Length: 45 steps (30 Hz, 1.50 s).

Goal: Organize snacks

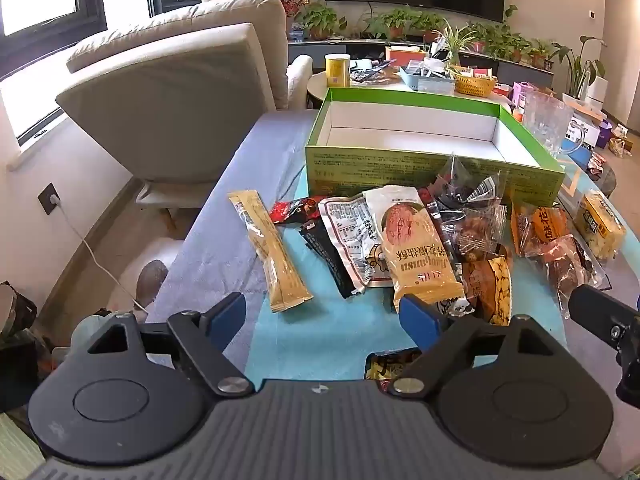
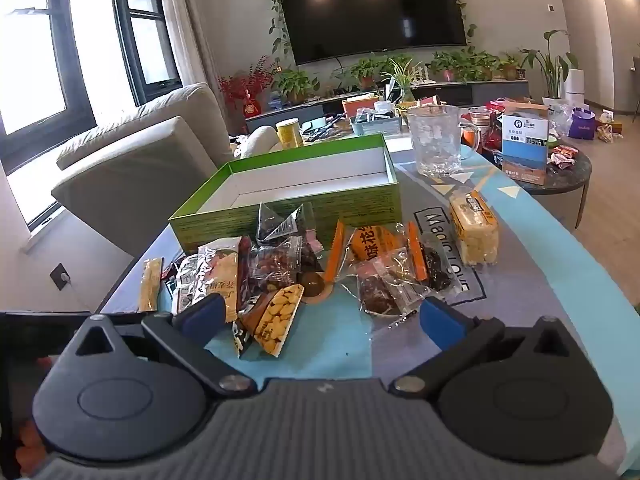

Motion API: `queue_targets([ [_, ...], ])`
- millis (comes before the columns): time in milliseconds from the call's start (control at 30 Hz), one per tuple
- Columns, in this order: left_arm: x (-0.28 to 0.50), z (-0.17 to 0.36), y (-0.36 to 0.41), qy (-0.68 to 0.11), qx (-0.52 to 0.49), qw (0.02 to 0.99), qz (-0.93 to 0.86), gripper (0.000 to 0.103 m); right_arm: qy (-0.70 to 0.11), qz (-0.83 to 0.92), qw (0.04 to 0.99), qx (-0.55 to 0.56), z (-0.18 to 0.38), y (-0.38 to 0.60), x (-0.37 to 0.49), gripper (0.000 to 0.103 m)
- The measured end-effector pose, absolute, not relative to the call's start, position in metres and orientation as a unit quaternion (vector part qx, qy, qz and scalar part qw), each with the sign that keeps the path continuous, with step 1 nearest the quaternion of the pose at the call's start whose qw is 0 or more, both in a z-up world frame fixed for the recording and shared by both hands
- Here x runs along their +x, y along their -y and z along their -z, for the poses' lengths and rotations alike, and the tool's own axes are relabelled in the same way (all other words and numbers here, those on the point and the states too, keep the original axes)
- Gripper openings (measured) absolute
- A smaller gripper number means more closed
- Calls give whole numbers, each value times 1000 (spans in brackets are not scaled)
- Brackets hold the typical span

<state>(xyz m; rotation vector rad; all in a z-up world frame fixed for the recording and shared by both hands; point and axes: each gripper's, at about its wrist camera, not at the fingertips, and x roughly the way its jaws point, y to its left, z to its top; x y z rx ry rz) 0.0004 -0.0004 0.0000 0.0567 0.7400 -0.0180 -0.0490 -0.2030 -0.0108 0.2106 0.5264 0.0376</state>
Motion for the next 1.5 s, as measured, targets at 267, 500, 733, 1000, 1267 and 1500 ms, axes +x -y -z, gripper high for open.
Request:
queue_targets([
  [267,-4,-2,1,-353,36,935,9,83,-256,-19,961,104,11,204,-51,48],
  [500,0,5,2,-364,31,931,14,83,-251,-30,961,111,8,207,-55,48],
  [733,0,9,4,-370,35,928,17,83,-245,-31,964,102,13,201,-54,48],
  [1000,-1,10,5,-374,34,927,18,83,-253,-25,960,116,18,207,-52,48],
  [1267,-1,11,5,-376,34,926,18,83,-255,-24,959,120,20,209,-53,48],
  [1500,-1,11,5,-376,34,926,17,83,-257,-25,958,122,21,210,-52,48],
])
